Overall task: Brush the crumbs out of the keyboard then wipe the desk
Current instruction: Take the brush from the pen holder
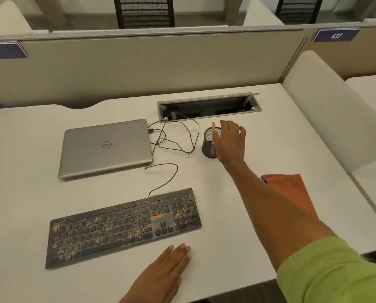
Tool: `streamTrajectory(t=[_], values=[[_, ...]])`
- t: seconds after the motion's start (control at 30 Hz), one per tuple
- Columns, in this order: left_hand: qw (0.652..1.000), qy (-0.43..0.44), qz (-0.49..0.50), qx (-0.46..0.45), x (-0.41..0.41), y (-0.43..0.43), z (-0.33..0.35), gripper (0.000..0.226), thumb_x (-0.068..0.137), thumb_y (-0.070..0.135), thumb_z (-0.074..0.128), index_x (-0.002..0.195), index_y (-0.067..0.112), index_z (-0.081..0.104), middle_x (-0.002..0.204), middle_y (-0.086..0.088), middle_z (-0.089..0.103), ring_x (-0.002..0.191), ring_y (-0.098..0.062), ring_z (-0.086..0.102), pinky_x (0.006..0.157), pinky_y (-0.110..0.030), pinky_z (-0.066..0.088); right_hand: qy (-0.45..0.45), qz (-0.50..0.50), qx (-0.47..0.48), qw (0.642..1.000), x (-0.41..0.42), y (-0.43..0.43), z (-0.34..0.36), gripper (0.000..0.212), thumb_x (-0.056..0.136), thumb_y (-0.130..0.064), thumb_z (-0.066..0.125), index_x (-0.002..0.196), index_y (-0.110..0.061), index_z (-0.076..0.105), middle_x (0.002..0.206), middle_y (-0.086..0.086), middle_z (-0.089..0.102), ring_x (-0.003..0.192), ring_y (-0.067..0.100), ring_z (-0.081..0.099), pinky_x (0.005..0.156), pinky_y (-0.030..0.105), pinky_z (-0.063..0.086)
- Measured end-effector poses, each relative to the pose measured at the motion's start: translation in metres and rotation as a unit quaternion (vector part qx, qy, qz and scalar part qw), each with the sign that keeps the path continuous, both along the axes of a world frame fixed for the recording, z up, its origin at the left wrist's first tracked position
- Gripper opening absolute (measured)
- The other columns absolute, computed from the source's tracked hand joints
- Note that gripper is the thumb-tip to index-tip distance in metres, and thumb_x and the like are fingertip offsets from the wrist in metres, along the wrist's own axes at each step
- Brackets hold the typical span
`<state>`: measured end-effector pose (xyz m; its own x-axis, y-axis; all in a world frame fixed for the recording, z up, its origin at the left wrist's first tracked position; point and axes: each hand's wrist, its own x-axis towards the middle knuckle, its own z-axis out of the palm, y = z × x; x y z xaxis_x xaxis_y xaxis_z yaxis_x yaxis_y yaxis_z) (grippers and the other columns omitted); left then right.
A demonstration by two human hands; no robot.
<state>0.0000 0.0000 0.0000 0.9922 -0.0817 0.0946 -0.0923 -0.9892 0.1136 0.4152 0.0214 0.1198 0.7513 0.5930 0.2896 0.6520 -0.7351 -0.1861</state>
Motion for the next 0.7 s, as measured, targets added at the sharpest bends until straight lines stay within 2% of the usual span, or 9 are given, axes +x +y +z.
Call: streamTrajectory(t=[0.1,0.23,0.37,0.57,0.7], values=[[0.999,-0.018,-0.024,0.012,0.009,0.000,-0.013,0.053,0.114,0.036,0.029,0.152,0.016,0.059,0.166,-0.006,0.045,0.162,-0.024,0.021,0.132,-0.038,0.014,0.078,-0.018,0.026,0.996,0.030,0.015,-0.004,0.046,0.108,-0.042,0.047,0.143,-0.013,0.055,0.146,0.009,0.056,0.137,0.028,0.048,0.119,0.044,0.027],[0.999,0.001,-0.025,0.022,0.015,-0.004,-0.024,0.053,0.114,0.034,0.025,0.151,0.015,0.059,0.165,-0.004,0.045,0.164,-0.025,0.016,0.131,-0.038,0.016,0.147,0.012,0.022,0.989,0.055,0.030,-0.012,0.043,0.106,-0.043,0.053,0.139,-0.016,0.059,0.148,0.005,0.053,0.141,0.023,0.042,0.119,0.044,0.020],[1.000,-0.004,-0.007,0.026,0.014,-0.003,-0.024,0.054,0.115,0.034,0.024,0.150,0.016,0.061,0.164,-0.003,0.047,0.162,-0.024,0.020,0.130,-0.037,0.018,0.169,0.040,0.006,0.985,0.066,0.035,-0.017,0.031,0.104,-0.040,0.059,0.125,-0.018,0.068,0.141,0.004,0.057,0.135,0.022,0.045,0.115,0.042,0.021],[1.000,-0.004,-0.002,0.013,0.012,-0.004,-0.018,0.052,0.114,0.037,0.033,0.157,0.015,0.053,0.169,-0.004,0.042,0.160,-0.020,0.029,0.131,-0.036,0.018,0.198,0.061,0.066,0.976,0.066,0.029,-0.016,0.024,0.099,-0.035,0.068,0.111,-0.014,0.072,0.131,0.004,0.063,0.127,0.021,0.050,0.110,0.039,0.025],[1.000,0.006,-0.003,-0.007,0.008,-0.005,-0.009,0.054,0.111,0.036,0.041,0.161,0.016,0.048,0.173,-0.003,0.035,0.162,-0.018,0.027,0.131,-0.035,0.018,0.191,0.080,0.111,0.972,0.062,0.017,-0.010,0.023,0.098,-0.035,0.070,0.105,-0.014,0.074,0.123,0.003,0.069,0.123,0.021,0.053,0.105,0.036,0.026]])
